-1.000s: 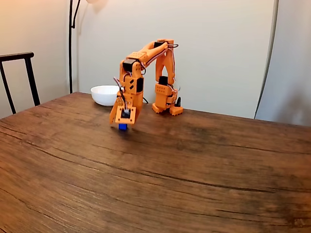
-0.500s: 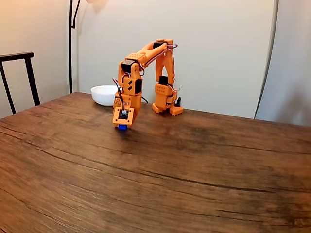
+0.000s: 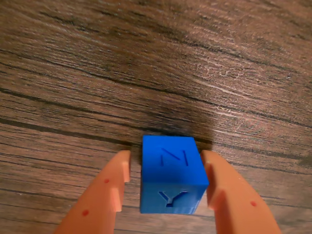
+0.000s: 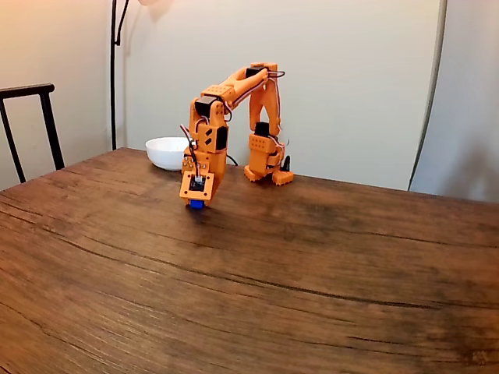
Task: Grasp the cube and drop it in the bowl
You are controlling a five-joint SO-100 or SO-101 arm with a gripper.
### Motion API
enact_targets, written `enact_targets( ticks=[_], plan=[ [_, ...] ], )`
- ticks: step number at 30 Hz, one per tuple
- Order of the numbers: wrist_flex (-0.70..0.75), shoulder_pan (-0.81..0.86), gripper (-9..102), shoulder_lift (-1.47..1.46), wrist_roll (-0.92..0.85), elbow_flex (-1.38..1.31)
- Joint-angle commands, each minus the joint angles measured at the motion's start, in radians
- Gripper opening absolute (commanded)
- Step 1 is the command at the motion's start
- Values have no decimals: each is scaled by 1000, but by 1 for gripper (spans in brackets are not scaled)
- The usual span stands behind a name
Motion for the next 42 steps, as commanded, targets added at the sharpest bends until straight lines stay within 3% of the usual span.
enact_targets(
  ticks=[1, 6, 20, 42],
  plan=[
    [-11, -8, 13, -8, 8, 8],
    [-11, -8, 4, -8, 9, 8],
    [3, -9, 3, 14, 11, -15],
    [339, 21, 3, 512, -2, -124]
  ],
)
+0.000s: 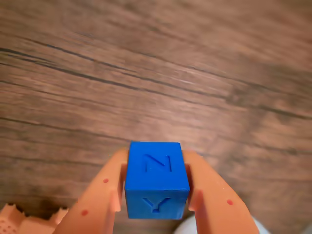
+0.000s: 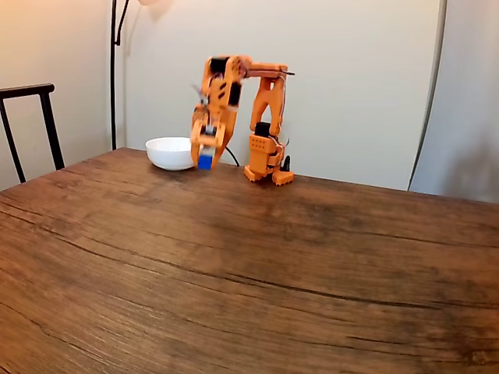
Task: Grasp the cube and drop it in the bowl
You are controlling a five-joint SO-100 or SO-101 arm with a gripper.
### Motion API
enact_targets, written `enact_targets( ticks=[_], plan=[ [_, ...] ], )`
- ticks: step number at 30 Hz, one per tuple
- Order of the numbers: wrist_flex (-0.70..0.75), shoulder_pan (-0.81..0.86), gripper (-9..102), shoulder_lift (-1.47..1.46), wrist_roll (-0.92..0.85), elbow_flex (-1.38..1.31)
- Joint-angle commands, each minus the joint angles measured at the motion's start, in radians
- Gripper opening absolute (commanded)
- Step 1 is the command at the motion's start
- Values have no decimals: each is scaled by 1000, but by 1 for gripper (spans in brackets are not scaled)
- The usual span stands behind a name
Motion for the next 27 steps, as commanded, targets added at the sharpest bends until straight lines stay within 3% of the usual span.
enact_targets(
  ticks=[1, 6, 18, 27],
  plan=[
    [58, 43, 3, 140, -8, -23],
    [147, 133, 3, 287, 5, 6],
    [149, 416, 3, 703, 3, 255],
    [135, 672, 3, 756, 40, 235]
  ],
)
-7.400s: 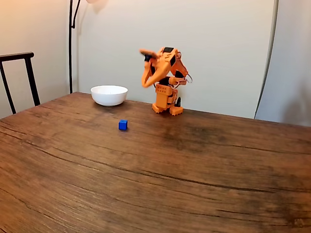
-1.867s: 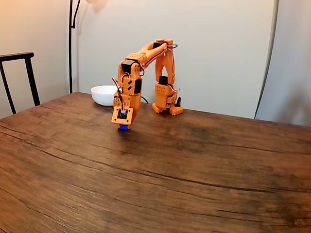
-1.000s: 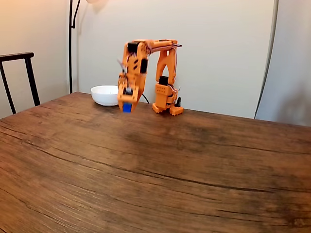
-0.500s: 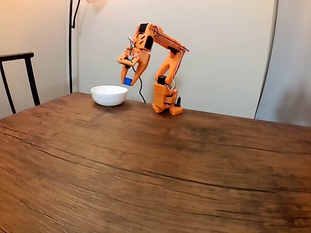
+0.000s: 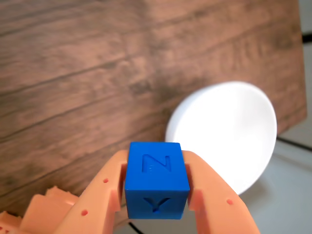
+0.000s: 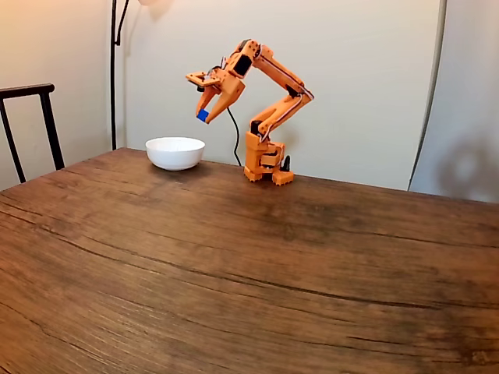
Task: Grasp the cube and drop it in the bowl
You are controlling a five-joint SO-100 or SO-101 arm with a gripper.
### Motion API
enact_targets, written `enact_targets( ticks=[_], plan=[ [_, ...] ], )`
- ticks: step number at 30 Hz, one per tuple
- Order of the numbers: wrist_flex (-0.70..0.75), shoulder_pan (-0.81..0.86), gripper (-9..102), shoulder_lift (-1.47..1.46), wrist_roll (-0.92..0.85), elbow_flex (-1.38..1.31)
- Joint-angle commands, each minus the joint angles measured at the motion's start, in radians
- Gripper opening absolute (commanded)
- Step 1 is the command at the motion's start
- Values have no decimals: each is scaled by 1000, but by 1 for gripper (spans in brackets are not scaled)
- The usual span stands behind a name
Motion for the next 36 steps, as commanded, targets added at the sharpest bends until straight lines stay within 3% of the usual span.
enact_targets(
  ticks=[1, 17, 36],
  plan=[
    [-14, 94, 3, 14, 17, -43],
    [-198, 445, 3, 9, 18, -32],
    [-729, 578, 4, 9, 2, 405]
  ],
)
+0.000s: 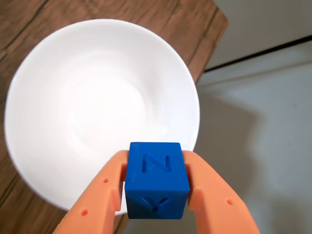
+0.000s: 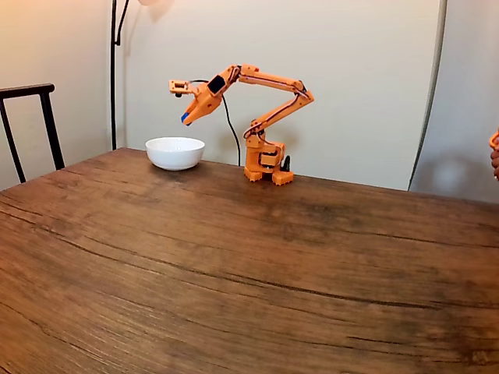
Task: Grasp the cube and drop it in the bowl
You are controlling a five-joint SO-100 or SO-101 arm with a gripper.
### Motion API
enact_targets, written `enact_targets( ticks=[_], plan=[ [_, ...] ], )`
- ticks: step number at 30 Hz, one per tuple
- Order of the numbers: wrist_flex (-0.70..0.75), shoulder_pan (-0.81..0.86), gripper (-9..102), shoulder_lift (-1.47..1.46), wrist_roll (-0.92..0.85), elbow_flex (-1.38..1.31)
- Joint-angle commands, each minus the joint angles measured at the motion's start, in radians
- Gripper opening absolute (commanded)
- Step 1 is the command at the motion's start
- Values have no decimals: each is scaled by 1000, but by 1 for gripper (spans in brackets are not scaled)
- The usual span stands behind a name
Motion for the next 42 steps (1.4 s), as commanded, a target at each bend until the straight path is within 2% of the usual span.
enact_targets(
  ticks=[1, 9, 15, 22, 30, 33, 38, 42],
  plan=[
    [-91, 9, 4, 9, -6, 26],
    [-239, -2, 4, -109, -40, 81],
    [-245, -28, 6, -345, -34, -69],
    [-140, -63, 24, -489, -34, -238],
    [-28, -71, 24, -488, -32, -264],
    [51, -109, 21, -446, -31, -291],
    [184, -153, 0, -353, 25, -348],
    [310, -169, -1, -270, 43, -373]
  ],
)
